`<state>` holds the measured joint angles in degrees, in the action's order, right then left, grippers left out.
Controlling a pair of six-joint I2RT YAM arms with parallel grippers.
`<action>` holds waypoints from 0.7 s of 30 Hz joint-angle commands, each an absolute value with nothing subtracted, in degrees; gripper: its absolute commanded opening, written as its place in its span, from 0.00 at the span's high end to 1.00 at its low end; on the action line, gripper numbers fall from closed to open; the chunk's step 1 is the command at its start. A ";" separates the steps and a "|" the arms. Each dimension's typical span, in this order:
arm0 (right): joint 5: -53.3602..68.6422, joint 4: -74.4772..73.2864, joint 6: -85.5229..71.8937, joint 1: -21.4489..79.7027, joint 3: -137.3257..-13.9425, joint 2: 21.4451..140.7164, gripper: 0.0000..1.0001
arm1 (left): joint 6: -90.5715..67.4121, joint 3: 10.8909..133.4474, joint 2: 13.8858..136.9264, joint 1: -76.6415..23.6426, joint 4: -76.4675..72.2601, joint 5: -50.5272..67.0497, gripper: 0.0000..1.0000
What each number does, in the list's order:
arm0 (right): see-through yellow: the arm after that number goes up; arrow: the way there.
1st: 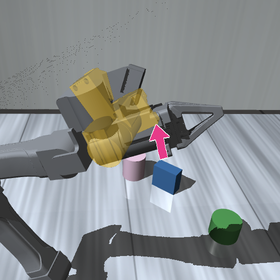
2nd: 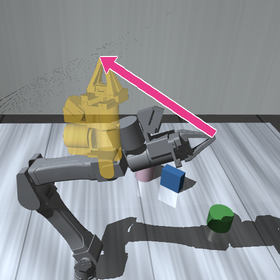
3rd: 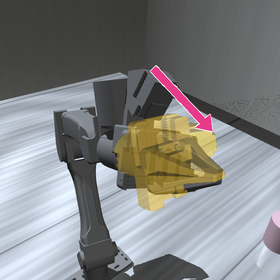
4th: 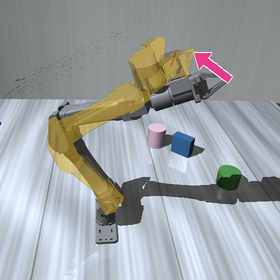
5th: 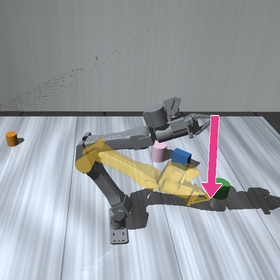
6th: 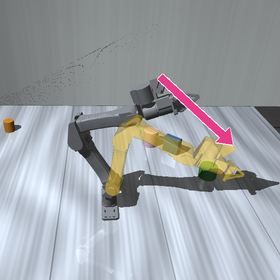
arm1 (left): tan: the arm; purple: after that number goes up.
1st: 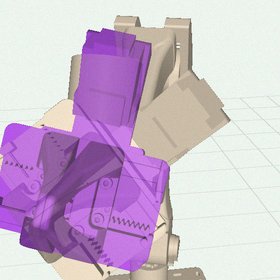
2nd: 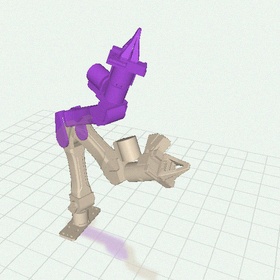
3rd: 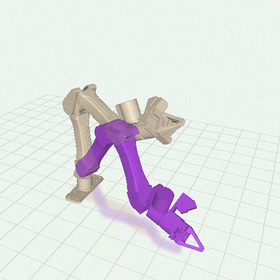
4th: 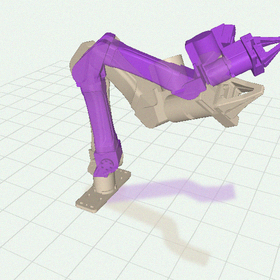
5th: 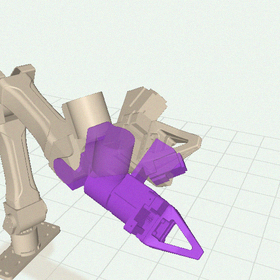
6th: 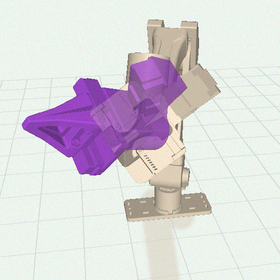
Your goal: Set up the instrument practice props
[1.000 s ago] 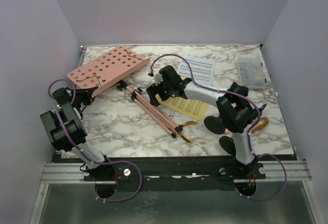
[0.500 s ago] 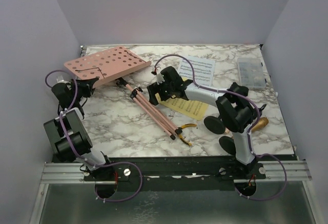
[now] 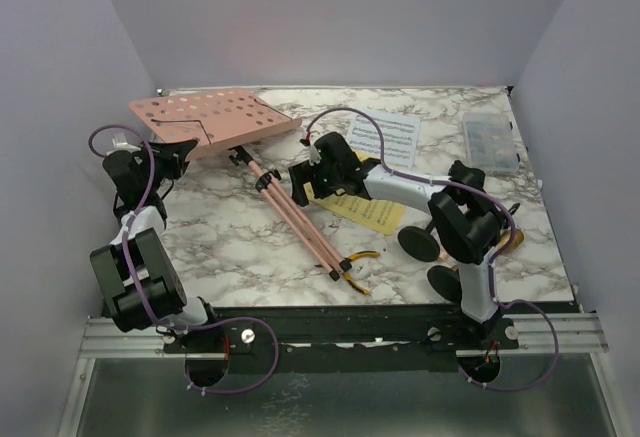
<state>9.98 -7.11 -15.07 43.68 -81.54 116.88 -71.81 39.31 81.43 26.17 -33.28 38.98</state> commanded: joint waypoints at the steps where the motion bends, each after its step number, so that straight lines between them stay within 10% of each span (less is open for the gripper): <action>1: 6.75 -11.34 -16.25 45.57 -83.97 110.63 0.00 | -76.69 47.15 78.26 25.06 -48.84 37.95 1.00; 11: 15.92 -4.36 -21.39 47.53 -84.38 110.39 0.00 | -81.11 50.36 79.41 22.74 -52.03 38.83 1.00; 21: -6.39 0.75 -17.10 48.43 -87.10 117.49 0.02 | -85.24 52.83 76.09 20.77 -53.95 39.87 1.00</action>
